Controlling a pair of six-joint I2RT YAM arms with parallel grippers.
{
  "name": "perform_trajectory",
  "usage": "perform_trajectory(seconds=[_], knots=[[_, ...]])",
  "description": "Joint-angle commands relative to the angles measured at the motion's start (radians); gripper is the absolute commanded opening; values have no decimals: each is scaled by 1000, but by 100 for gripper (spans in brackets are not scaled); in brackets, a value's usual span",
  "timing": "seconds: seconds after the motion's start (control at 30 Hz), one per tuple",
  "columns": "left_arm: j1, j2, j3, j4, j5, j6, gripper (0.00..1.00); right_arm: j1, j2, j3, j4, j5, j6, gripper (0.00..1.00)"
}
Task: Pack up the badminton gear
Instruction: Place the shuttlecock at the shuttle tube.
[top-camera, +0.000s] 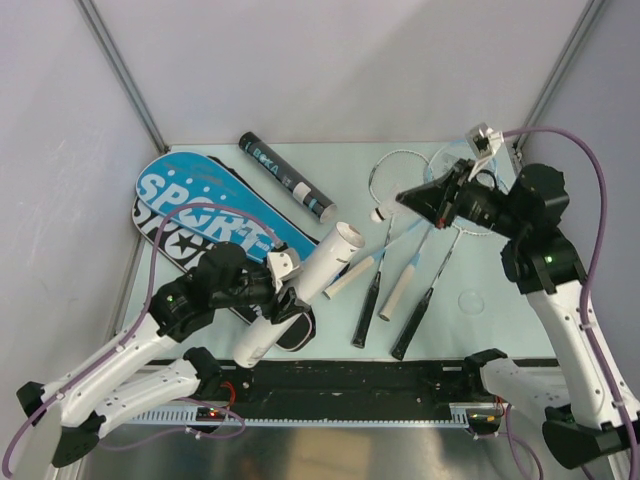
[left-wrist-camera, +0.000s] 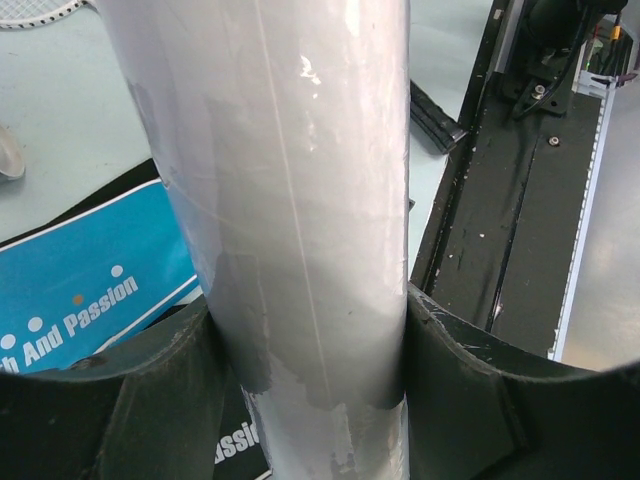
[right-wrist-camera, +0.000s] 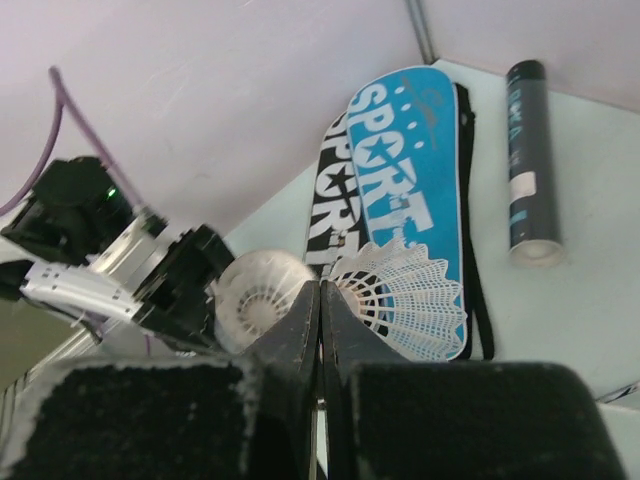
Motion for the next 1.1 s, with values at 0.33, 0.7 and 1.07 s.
perform_trajectory(seconds=[0.33,0.7,1.07], knots=[[-7,12,16,55,28,-14,53,195,-60,-20,-49,-28,-20,0],[-8,8,16,55,48,-15,53,284,-2,-20,-25,24,-27,0],[-8,-3,13,55,19,-9,53,356,61,-100,-30,13,-30,0]])
